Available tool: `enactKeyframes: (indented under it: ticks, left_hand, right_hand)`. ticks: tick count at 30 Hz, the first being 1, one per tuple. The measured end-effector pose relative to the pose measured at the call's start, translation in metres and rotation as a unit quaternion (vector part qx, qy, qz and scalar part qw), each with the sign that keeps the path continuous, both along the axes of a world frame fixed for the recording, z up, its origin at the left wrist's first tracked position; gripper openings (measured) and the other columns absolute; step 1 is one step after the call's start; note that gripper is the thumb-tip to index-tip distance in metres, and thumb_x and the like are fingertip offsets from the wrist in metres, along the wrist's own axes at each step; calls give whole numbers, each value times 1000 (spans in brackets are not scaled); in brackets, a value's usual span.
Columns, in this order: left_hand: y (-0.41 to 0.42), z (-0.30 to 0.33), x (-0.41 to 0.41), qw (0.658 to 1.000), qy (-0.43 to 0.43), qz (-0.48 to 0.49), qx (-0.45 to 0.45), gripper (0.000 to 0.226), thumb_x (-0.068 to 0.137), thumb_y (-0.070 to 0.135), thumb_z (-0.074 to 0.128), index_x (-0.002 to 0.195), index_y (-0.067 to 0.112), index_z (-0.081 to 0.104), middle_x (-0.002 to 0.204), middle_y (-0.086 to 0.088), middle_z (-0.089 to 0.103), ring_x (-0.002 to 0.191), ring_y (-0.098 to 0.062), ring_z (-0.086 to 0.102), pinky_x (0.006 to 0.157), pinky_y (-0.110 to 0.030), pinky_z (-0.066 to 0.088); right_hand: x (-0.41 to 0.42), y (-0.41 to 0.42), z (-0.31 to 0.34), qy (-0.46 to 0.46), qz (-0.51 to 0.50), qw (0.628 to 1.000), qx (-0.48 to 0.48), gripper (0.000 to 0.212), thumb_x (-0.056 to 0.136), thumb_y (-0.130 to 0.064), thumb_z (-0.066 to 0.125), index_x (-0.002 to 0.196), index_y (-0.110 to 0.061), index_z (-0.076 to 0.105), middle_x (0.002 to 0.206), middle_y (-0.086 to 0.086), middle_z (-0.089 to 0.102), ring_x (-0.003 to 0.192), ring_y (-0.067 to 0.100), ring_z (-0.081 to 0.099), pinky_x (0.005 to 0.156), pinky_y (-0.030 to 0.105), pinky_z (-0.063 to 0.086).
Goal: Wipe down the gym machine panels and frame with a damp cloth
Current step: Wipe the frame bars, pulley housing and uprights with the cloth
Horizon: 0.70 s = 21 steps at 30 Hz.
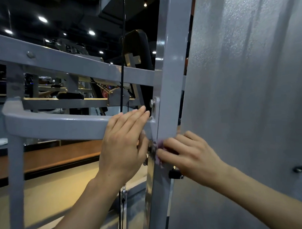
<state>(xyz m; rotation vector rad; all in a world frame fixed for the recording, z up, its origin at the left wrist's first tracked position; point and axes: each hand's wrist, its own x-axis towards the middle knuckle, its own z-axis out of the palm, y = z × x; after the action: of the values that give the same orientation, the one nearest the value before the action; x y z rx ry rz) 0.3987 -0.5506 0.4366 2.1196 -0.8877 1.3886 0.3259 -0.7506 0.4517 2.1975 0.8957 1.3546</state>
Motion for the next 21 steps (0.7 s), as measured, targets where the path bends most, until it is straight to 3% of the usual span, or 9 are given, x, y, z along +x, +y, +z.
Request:
enactKeyframes:
  ticks: [2, 6, 9, 13, 16, 21]
  left_hand:
    - [0, 0, 0, 1000, -2, 8, 3, 53, 98, 27, 47, 149, 17, 53, 155, 2, 51, 142, -15, 45, 124, -35, 19]
    - [-1, -1, 1, 1000, -2, 17, 8, 57, 95, 28, 53, 151, 18, 51, 157, 2, 49, 145, -16, 42, 125, -39, 19]
    - [-1, -1, 1, 1000, -13, 19, 4, 55, 97, 28, 50, 151, 16, 51, 157, 0, 49, 145, -17, 43, 125, -40, 21]
    - [-2, -2, 3, 999, -36, 9, -7, 51, 99, 24, 45, 148, 13, 55, 155, -2, 52, 142, -19, 46, 124, -40, 22]
    - [-2, -3, 4, 999, -47, 9, -14, 50, 99, 22, 46, 146, 13, 57, 154, -2, 53, 141, -20, 48, 123, -40, 24]
    - [-2, -3, 5, 999, -42, 5, -14, 50, 100, 24, 46, 148, 14, 55, 155, -1, 52, 142, -18, 45, 124, -38, 20]
  right_hand:
    - [3, -5, 13, -16, -9, 1000, -19, 25, 107, -15, 49, 100, -18, 72, 100, 3, 68, 76, 24, 59, 65, 39, 43]
    - [10, -2, 48, -65, -33, 994, 77, 18, 101, -24, 61, 111, -15, 72, 102, 9, 66, 82, 31, 58, 68, 43, 41]
    - [9, 4, 21, -33, -12, 993, 111, 16, 100, -20, 63, 109, -11, 73, 101, 10, 66, 78, 30, 58, 66, 40, 39]
    - [0, 0, -50, 58, 2, 998, 30, 21, 107, -17, 52, 101, -15, 72, 101, 5, 68, 75, 24, 57, 67, 34, 36]
    - [1, -6, -48, 55, -10, 998, -25, 17, 104, -12, 55, 103, -18, 71, 98, 3, 66, 76, 24, 54, 66, 36, 36]
    - [-2, -19, -6, 8, -11, 992, 125, 23, 91, -3, 66, 113, -9, 71, 102, 11, 67, 79, 33, 60, 64, 44, 44]
